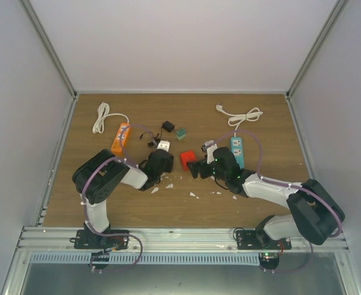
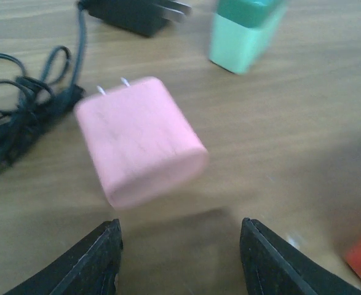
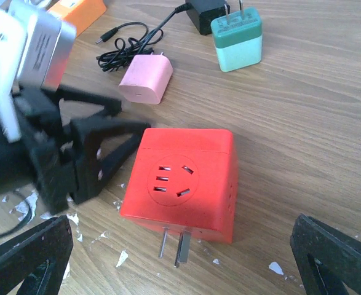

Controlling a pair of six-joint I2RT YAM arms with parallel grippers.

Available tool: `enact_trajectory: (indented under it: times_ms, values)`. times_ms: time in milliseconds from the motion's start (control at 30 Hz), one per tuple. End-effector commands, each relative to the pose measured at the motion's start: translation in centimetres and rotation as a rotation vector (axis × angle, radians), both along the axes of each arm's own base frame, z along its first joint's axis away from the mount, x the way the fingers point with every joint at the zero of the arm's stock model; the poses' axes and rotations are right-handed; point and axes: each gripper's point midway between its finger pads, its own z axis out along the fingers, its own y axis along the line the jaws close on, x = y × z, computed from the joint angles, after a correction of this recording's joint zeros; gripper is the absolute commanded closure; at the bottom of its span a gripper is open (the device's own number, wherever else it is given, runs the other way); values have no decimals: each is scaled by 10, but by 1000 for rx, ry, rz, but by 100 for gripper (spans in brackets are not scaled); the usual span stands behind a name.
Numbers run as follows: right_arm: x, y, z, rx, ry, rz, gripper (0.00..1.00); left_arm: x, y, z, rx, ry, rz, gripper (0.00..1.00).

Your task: Insert the plug

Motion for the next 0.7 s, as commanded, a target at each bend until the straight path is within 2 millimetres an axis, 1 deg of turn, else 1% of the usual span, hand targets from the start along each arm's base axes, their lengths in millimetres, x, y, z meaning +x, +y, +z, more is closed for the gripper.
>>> enact_trajectory:
  times_ms: [0, 67, 100, 133, 200, 233, 400, 567, 667]
  values:
    - [2, 0, 3, 14, -22, 6, 0, -51, -19, -20, 52, 35, -198, 45]
    - [1, -1, 2, 12, -21, 5, 1, -64, -20, -24, 50, 42, -231, 44]
    - [1, -1, 2, 12, -22, 7, 1, -67, -16, -28, 54, 52, -220, 41]
    - [1, -1, 2, 16, -23, 7, 0, -69, -11, -32, 63, 58, -206, 35]
    - [1, 0, 2, 23, -25, 10, 0, -67, 1, -37, 82, 63, -150, 7]
    - [1, 1, 1, 26, -23, 12, 0, -66, 4, -38, 82, 66, -132, 2]
    - [1, 1, 0, 20, -20, 13, 0, -46, 17, -40, 0, 105, -53, 1]
    - [0, -2, 0, 13, -28, 8, 0, -23, 30, -30, -73, 102, 3, 1]
    - [0, -2, -1, 13, -29, 9, 0, -10, 30, -21, -76, 82, 7, 2]
